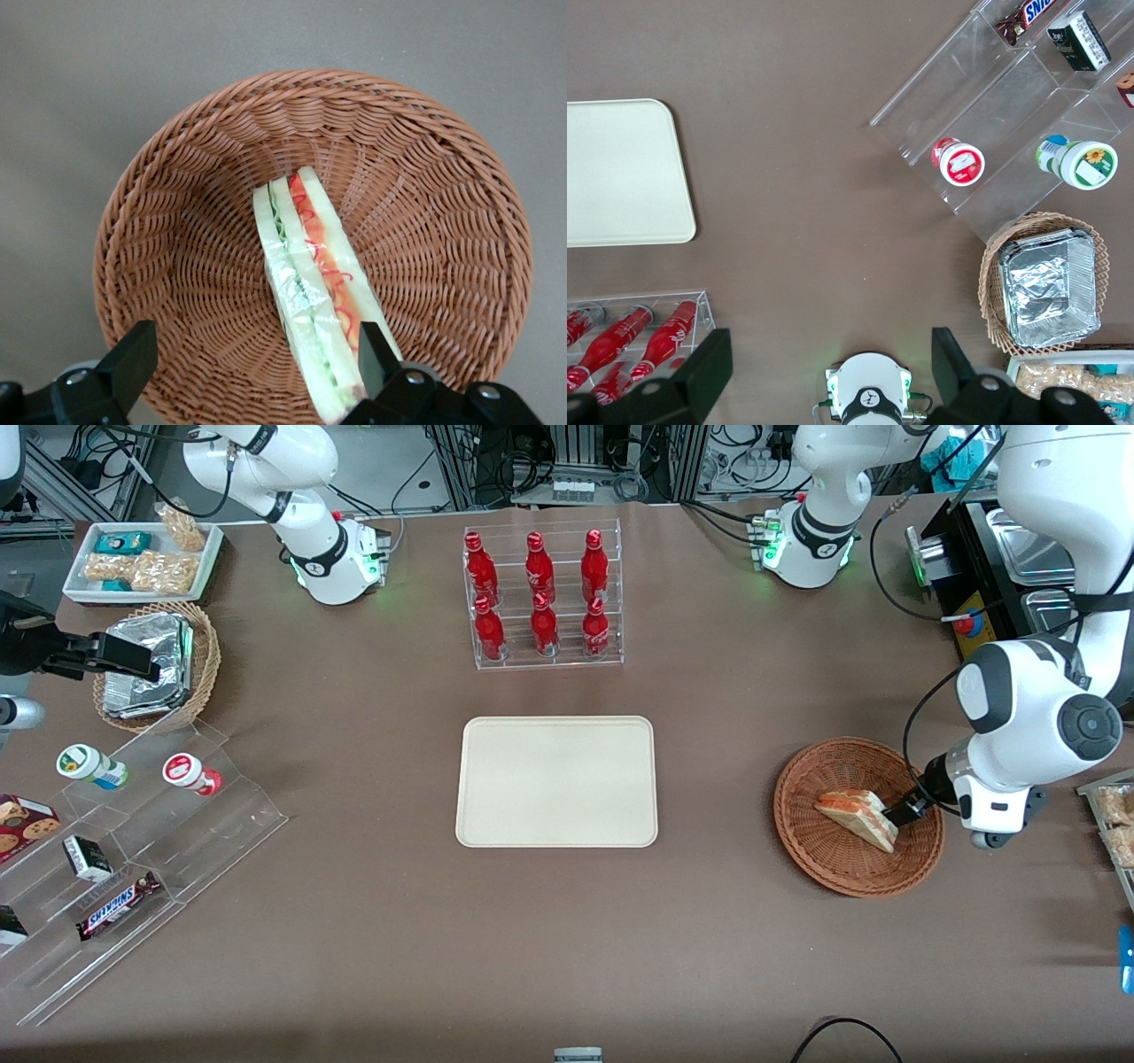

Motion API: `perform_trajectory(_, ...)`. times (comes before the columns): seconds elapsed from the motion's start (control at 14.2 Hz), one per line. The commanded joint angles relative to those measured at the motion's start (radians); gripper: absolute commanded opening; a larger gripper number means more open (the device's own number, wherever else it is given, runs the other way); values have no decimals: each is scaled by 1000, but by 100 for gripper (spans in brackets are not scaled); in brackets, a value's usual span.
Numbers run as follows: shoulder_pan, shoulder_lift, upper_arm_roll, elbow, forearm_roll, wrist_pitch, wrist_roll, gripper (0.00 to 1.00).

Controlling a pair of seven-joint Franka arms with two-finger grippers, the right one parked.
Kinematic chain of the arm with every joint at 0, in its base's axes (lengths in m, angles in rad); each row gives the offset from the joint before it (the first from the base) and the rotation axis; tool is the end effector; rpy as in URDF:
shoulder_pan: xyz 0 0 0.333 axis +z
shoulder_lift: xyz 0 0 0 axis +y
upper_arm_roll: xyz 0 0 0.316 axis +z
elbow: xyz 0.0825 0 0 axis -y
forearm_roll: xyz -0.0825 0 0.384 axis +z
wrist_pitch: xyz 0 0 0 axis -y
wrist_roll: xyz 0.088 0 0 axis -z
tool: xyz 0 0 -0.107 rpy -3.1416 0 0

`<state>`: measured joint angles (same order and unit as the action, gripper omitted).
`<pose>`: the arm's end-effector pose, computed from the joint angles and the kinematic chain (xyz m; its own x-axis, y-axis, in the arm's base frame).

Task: Place sandwich from basket to tray
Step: 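Lower the open left gripper over the sandwich and close on it, then lift the sandwich and carry it with the left gripper over the cream tray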

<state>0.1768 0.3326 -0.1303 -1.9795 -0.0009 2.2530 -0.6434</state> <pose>0.6009 0.0306 0.2959 0.7653 0.6398 -0.0710 0.6414 -0.7672 0.0006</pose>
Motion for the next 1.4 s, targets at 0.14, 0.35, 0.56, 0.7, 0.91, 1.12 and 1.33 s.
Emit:
perform_trajectory(0.14, -23, 46, -9, 28, -8, 40, -120, 100)
perform_trajectory(0.35, -46, 74, -9, 28, -11, 85, -177, 100)
perform_trajectory(0.56, -62, 101, -9, 24, -11, 100, -191, 100)
perform_trajectory(0.7, -60, 114, -8, 19, -10, 100, -191, 100)
perform_trajectory(0.91, -57, 137, -6, 21, -13, 100, -203, 97)
perform_trajectory(1.12, -56, 140, -5, 24, -10, 100, -272, 32)
perform_trajectory(1.33, -60, 129, -5, 27, -8, 97, -275, 14)
